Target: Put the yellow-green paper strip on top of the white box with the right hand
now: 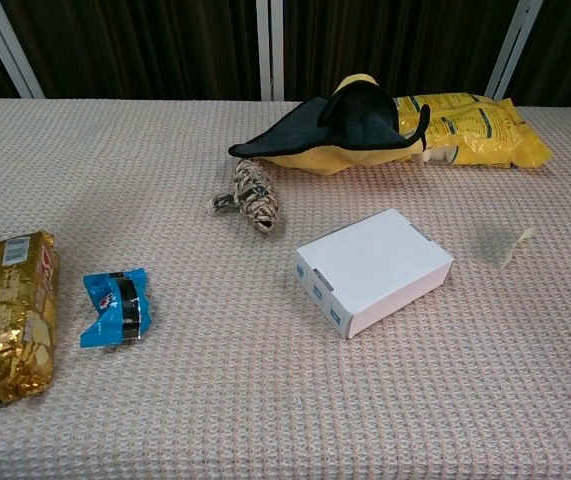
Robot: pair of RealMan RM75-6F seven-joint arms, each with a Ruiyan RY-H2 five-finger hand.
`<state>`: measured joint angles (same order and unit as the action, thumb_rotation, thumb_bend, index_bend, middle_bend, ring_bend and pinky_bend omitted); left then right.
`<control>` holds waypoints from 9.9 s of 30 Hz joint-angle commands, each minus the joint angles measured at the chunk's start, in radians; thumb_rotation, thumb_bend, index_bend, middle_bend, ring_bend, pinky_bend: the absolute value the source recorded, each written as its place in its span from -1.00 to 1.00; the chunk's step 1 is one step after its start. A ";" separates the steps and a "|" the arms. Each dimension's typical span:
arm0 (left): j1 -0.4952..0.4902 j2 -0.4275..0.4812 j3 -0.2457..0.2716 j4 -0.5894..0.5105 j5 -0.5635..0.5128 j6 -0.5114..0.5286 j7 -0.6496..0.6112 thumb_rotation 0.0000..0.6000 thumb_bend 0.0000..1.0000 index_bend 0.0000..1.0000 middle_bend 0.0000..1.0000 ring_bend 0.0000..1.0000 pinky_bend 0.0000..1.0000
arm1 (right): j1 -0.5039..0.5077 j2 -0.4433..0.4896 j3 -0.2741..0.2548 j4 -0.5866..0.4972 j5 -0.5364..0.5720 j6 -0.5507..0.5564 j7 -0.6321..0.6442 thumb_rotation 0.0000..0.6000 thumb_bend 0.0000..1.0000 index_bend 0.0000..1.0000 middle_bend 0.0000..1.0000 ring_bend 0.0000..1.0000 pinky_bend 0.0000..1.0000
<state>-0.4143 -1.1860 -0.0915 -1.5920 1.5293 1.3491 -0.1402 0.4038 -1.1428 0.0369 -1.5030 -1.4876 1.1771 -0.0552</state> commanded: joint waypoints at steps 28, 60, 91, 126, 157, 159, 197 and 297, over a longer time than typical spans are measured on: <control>0.042 -0.001 0.014 -0.007 0.008 0.013 0.066 1.00 -0.97 -0.59 -0.71 -0.76 -0.76 | 0.061 -0.360 -0.038 0.436 -0.108 -0.030 0.159 1.00 -0.41 -0.19 -1.00 -1.00 -1.00; 0.045 0.011 0.011 0.006 0.008 -0.005 0.035 1.00 -0.97 -0.59 -0.71 -0.76 -0.76 | 0.089 -0.441 -0.054 0.509 -0.100 -0.069 0.157 1.00 -0.13 0.10 -0.97 -1.00 -1.00; 0.086 0.045 0.001 0.005 -0.003 0.050 -0.006 1.00 -0.97 -0.59 -0.71 -0.76 -0.75 | 0.143 -0.224 -0.043 0.027 -0.164 -0.033 0.047 1.00 -0.11 0.20 -0.96 -1.00 -1.00; 0.101 0.056 0.004 0.049 0.014 0.056 -0.090 1.00 -0.97 -0.59 -0.70 -0.76 -0.75 | 0.310 -0.255 0.017 -0.132 0.117 -0.343 -0.216 1.00 -0.11 0.21 -1.00 -1.00 -1.00; 0.101 0.060 0.003 0.050 0.011 0.047 -0.095 1.00 -0.97 -0.59 -0.71 -0.76 -0.75 | 0.323 -0.277 -0.002 -0.104 0.111 -0.339 -0.204 1.00 -0.13 -0.30 -1.00 -1.00 -1.00; 0.101 0.060 0.002 0.050 0.011 0.045 -0.095 1.00 -0.97 -0.59 -0.71 -0.76 -0.75 | 0.322 -0.278 -0.003 -0.103 0.102 -0.334 -0.198 1.00 -0.13 -0.37 -1.00 -1.00 -1.00; 0.098 0.059 0.009 0.038 0.015 0.033 -0.077 1.00 -0.97 -0.59 -0.71 -0.76 -0.75 | 0.226 -0.167 -0.078 -0.118 -0.097 -0.160 -0.116 0.56 0.73 -0.43 -1.00 -1.00 -1.00; 0.090 0.059 0.012 0.049 0.010 0.014 -0.081 1.00 -0.97 -0.59 -0.71 -0.76 -0.75 | 0.210 -0.197 -0.058 -0.074 -0.052 -0.215 -0.138 0.21 1.00 -0.36 -1.00 -1.00 -1.00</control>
<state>-0.3248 -1.1274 -0.0799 -1.5429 1.5393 1.3635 -0.2213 0.6159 -1.3431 -0.0222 -1.5737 -1.5343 0.9564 -0.1981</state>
